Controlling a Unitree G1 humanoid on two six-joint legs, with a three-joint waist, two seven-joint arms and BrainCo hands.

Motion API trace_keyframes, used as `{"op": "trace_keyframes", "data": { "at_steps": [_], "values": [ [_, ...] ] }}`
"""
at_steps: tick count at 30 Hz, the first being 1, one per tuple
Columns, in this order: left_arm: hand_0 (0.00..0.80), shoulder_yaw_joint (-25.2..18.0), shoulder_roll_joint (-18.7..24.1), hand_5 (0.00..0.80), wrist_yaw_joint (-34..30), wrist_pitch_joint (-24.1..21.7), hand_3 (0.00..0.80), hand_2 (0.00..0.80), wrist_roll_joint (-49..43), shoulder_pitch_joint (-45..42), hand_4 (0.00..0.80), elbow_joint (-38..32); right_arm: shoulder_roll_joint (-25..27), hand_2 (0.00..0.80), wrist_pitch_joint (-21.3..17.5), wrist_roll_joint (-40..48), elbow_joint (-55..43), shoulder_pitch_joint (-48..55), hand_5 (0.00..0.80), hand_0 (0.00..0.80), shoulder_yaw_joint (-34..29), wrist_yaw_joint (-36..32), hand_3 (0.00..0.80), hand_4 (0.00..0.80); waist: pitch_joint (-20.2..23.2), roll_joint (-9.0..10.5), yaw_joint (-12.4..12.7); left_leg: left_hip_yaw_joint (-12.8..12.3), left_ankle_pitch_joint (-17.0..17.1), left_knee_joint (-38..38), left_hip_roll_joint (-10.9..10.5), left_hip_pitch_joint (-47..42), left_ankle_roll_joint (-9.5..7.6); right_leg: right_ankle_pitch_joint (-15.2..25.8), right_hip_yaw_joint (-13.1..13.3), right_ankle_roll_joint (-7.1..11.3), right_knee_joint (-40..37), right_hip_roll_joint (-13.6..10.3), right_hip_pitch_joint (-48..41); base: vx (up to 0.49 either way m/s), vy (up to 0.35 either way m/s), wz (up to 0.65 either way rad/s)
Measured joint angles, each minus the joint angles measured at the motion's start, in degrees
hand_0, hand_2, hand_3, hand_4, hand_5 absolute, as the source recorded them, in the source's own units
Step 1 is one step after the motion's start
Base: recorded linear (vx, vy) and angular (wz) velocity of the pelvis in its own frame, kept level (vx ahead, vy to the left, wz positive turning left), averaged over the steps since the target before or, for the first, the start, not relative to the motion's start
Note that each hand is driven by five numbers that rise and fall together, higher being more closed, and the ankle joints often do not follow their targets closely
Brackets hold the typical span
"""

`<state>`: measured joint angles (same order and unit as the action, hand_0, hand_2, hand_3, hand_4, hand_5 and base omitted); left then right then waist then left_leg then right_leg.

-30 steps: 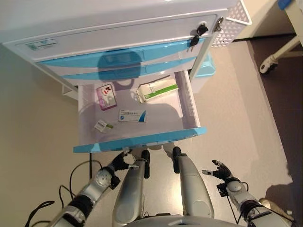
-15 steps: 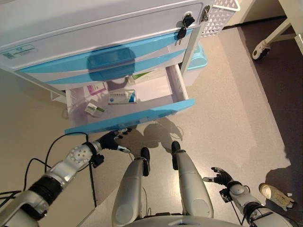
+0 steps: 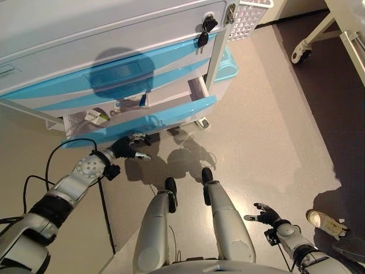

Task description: Open the drawer and pick up the medicine

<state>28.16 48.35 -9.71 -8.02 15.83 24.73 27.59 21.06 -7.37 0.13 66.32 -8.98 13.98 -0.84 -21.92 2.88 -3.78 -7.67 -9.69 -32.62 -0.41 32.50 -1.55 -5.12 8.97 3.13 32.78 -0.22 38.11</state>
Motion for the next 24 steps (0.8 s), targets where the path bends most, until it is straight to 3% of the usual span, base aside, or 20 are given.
{"op": "trace_keyframes", "data": {
  "at_steps": [4,10,20,24],
  "values": [
    [0.0,-3.15,-1.89,0.0,4.12,0.05,0.0,0.0,-3.88,3.62,0.0,8.07,-0.32,0.0,0.03,0.0,0.61,0.25,0.0,0.0,-0.01,0.0,0.0,0.0,0.86,1.53,-1.15,-0.59,-0.1,0.09,0.32,0.08,-0.05,0.86,0.37,0.27,-1.15,0.02,-0.15,0.01,0.031,-0.09],
    [0.0,-5.22,-2.78,0.0,8.47,0.47,0.0,0.0,-8.38,8.06,0.0,15.93,-0.51,0.0,0.02,0.0,0.81,0.32,0.0,0.0,0.01,0.03,0.0,0.0,1.16,2.05,-1.84,-1.5,-0.5,0.11,1.03,0.03,-0.72,2.21,0.98,0.24,-3.62,0.22,-0.9,0.024,0.022,-0.11],
    [0.0,-5.31,-3.39,0.0,11.79,0.87,0.0,0.0,-12.35,8.97,0.0,18.88,-1.1,0.0,0.01,0.01,1.24,0.21,0.0,0.0,0.1,0.16,0.0,0.0,1.16,2.14,-1.43,-1.21,-0.42,1.04,0.67,-0.94,-1.27,2.61,0.92,0.61,-5.34,-0.13,-2.57,0.017,0.008,0.02],
    [0.0,-7.23,-3.48,0.0,12.08,0.81,0.0,0.0,-12.45,7.61,0.0,18.39,-1.35,0.0,0.0,0.01,1.26,0.19,0.0,0.0,0.12,0.32,0.0,0.0,1.16,2.15,-1.42,-0.62,-0.19,1.5,0.56,-1.29,-1.09,2.71,0.62,0.7,-6.15,-0.2,-3.43,0.025,0.001,0.06]
  ]
}}
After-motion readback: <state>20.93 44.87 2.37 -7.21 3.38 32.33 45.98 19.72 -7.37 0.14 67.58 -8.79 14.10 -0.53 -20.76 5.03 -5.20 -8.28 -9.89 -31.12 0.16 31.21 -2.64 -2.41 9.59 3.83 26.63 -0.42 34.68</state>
